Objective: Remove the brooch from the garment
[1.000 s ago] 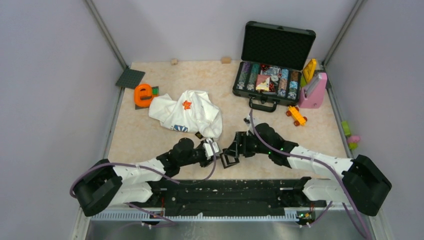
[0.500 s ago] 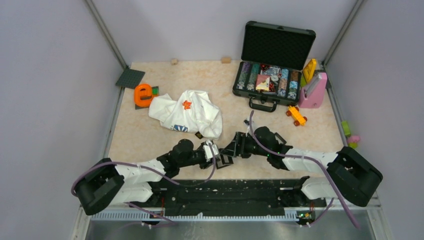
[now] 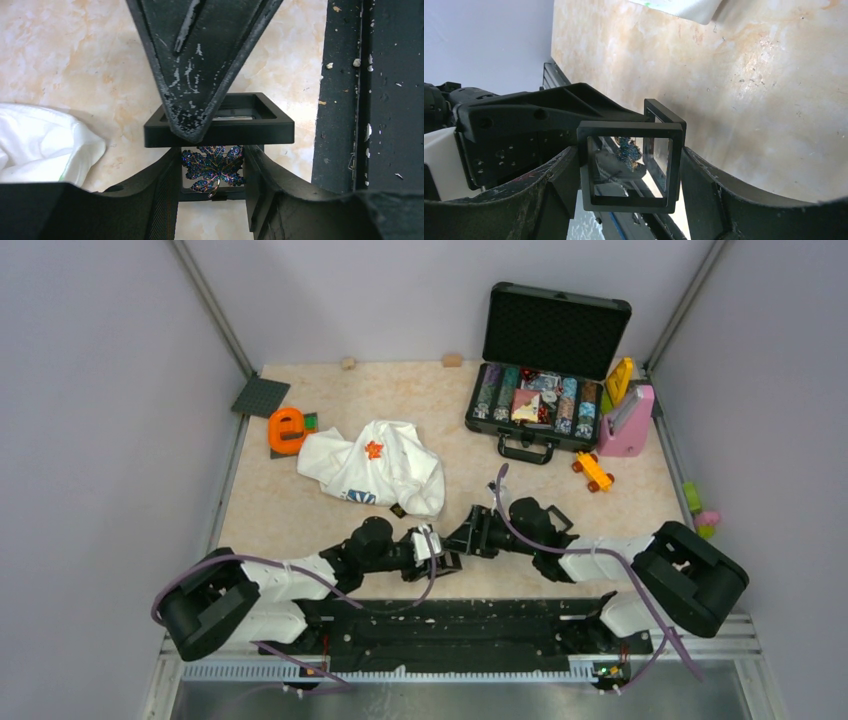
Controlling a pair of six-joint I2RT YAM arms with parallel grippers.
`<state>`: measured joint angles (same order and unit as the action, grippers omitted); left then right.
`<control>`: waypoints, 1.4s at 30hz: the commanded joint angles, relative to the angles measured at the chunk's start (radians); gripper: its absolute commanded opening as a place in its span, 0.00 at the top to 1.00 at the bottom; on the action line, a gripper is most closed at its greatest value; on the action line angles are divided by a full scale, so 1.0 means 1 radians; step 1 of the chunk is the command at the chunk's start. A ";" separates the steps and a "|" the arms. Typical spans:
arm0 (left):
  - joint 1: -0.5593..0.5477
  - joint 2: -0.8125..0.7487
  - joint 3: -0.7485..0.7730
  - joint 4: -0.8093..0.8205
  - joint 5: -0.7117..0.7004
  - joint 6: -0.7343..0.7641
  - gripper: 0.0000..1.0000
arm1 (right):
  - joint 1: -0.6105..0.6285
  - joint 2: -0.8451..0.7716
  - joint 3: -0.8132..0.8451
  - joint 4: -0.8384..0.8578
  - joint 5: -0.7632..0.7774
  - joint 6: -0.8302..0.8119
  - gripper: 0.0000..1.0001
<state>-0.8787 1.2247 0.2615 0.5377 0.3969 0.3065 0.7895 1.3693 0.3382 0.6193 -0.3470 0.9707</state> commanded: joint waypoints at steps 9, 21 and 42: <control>-0.003 0.092 0.076 0.018 0.046 0.012 0.57 | -0.016 0.013 -0.014 0.113 -0.011 0.014 0.59; -0.003 0.181 0.131 -0.021 0.041 0.022 0.49 | -0.027 0.082 -0.042 0.198 -0.014 0.033 0.60; -0.003 -0.016 0.009 0.123 -0.035 -0.021 0.04 | -0.085 0.012 0.010 -0.092 0.060 -0.079 0.61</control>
<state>-0.8845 1.3041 0.3222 0.5354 0.4263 0.3096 0.7368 1.4395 0.2974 0.6609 -0.3244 0.9710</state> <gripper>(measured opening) 0.939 0.671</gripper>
